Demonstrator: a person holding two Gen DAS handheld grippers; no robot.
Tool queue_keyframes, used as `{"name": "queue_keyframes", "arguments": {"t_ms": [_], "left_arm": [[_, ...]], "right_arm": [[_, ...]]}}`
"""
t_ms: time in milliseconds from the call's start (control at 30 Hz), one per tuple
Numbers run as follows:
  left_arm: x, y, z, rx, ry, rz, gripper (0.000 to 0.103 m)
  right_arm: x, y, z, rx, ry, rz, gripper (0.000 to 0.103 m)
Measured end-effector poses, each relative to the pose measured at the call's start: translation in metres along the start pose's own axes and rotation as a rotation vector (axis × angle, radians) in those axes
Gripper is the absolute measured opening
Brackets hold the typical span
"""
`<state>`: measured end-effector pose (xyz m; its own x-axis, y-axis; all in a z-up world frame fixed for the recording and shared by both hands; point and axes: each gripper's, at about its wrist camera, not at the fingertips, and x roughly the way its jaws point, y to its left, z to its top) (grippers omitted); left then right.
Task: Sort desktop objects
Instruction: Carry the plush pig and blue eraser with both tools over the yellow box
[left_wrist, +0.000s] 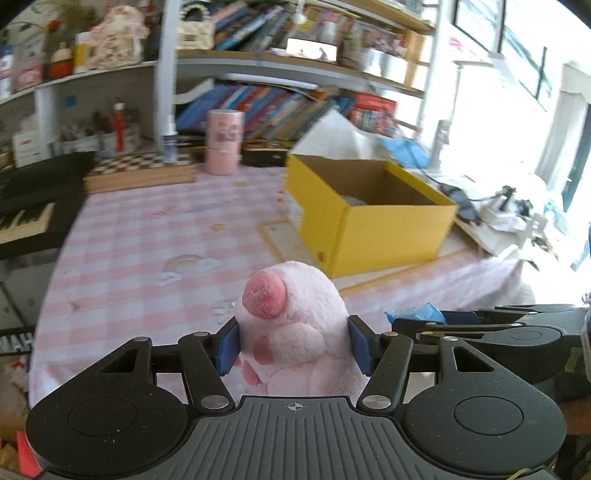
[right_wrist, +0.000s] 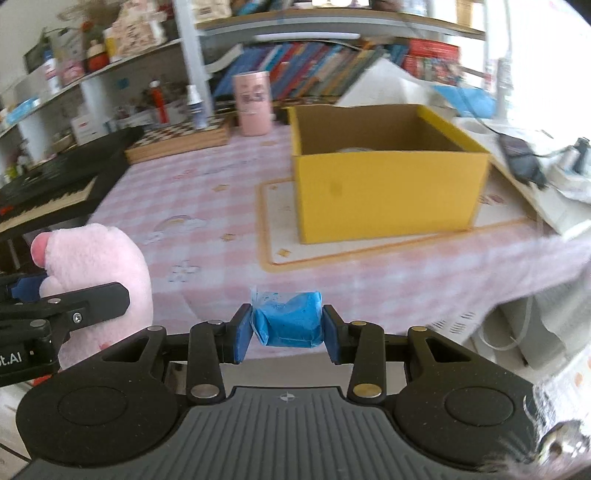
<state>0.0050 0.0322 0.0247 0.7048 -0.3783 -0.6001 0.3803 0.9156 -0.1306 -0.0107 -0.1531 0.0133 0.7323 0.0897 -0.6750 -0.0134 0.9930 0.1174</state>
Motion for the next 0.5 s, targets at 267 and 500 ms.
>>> {"name": "queue_keyframes", "arguments": {"t_ms": [267,500], "left_arm": [[0.011,-0.023,0.003,0.059,0.009,-0.051,0.06],[0.023,-0.041,0.009,0.09,0.021,-0.077,0.06]], "right_arm": [[-0.007,-0.022,-0.007,0.06,0.001,-0.044,0.037],[-0.005,-0.042,-0.004,0.089,-0.004,-0.062,0.037]]}}
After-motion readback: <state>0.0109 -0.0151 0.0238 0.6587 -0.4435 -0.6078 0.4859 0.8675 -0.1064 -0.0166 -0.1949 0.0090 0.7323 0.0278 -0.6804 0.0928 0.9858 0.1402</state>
